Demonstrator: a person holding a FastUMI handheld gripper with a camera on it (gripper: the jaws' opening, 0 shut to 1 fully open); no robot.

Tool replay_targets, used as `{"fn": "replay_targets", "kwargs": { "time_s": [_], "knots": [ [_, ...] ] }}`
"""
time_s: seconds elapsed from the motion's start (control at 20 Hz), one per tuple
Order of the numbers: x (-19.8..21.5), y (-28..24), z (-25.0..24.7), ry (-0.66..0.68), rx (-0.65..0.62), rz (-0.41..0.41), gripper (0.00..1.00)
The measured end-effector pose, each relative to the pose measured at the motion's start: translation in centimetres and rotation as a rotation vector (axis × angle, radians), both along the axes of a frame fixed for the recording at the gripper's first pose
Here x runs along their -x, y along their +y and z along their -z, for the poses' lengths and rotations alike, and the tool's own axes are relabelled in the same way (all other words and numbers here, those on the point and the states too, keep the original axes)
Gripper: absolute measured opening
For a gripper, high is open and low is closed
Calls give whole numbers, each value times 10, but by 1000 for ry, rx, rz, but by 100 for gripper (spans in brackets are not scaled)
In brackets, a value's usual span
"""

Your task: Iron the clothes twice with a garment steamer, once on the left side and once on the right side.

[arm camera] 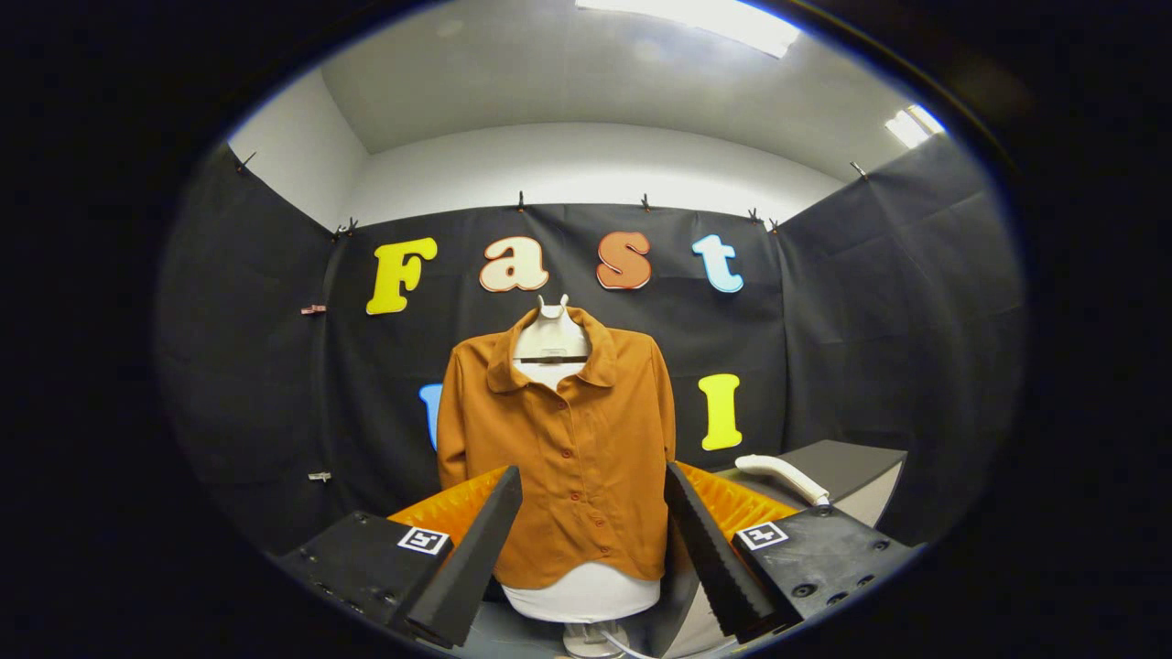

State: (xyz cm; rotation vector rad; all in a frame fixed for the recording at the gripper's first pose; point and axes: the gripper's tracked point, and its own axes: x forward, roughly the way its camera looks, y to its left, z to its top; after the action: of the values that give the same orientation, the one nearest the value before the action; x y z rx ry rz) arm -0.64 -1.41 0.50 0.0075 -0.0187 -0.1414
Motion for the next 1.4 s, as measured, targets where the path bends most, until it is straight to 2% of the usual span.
{"fn": "replay_targets", "kwargs": {
  "time_s": [0.35,0.7,1.15,1.4],
  "knots": [
    [-21,-68,9,34,9,106,98],
    [-77,-176,18,56,13,173,98],
    [-149,-302,58,159,-49,199,98],
    [-187,-362,101,270,-108,211,98]
  ]
}}
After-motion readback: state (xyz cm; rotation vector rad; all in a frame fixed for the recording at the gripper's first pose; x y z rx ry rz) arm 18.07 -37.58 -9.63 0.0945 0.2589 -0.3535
